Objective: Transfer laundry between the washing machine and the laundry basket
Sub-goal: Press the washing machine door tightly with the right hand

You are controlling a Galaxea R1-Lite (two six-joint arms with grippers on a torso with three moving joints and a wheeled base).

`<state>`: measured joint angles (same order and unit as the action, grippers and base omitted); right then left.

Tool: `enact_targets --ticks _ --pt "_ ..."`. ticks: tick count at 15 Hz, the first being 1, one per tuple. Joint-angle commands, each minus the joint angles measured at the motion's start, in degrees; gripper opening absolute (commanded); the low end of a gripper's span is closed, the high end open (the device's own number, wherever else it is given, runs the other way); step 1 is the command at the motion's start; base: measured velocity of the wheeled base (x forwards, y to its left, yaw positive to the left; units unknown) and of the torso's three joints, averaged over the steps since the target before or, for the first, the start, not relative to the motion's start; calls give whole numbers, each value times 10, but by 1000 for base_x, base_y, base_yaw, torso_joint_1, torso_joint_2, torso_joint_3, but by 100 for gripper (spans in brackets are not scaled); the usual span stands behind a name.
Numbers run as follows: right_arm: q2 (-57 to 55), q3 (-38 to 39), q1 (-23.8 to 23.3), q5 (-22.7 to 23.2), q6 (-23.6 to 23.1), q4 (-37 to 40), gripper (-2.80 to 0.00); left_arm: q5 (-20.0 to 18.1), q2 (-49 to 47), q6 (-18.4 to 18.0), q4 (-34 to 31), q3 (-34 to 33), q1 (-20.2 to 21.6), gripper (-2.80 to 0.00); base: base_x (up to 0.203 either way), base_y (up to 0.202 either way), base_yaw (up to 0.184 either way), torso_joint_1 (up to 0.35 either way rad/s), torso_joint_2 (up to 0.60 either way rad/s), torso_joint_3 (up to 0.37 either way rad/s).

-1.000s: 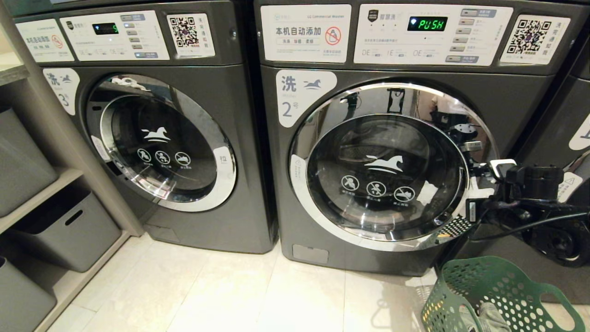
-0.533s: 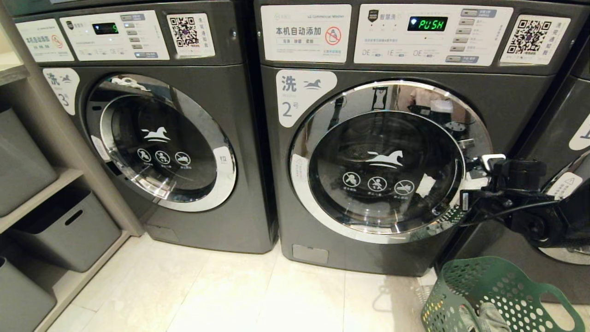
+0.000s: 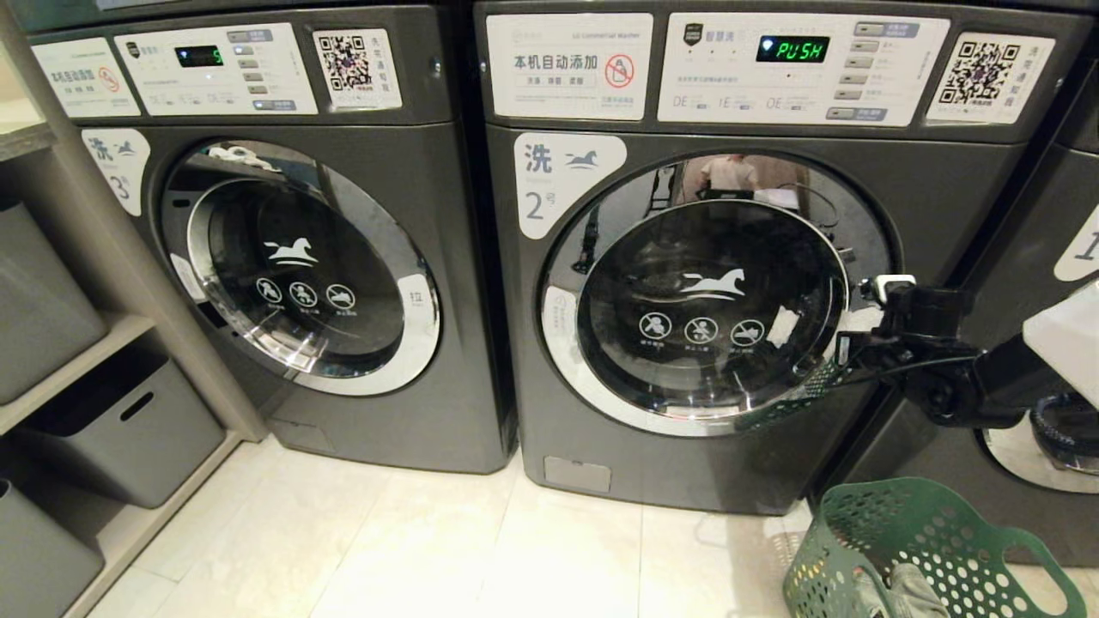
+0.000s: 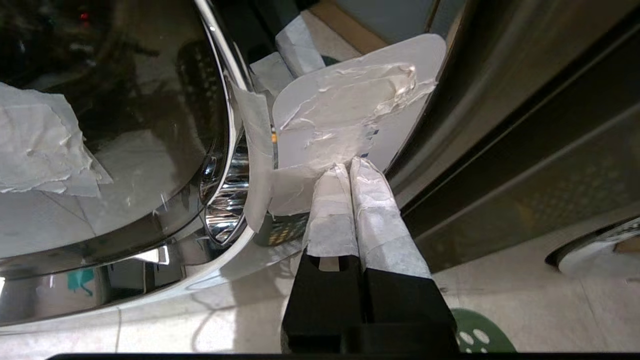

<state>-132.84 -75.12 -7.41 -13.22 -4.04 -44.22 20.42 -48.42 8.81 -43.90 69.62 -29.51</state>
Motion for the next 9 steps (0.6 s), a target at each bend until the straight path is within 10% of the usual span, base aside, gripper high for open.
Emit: enact_targets --ticks 1,9 --pt "-43 -32 -5 9 0 -19 -280 4 -12 1 0 1 1 -280 0 0 0 0 0 0" --pt "213 208 9 89 -2 43 -280 6 -6 0 -3 0 0 -280 0 0 0 8 3 -1"
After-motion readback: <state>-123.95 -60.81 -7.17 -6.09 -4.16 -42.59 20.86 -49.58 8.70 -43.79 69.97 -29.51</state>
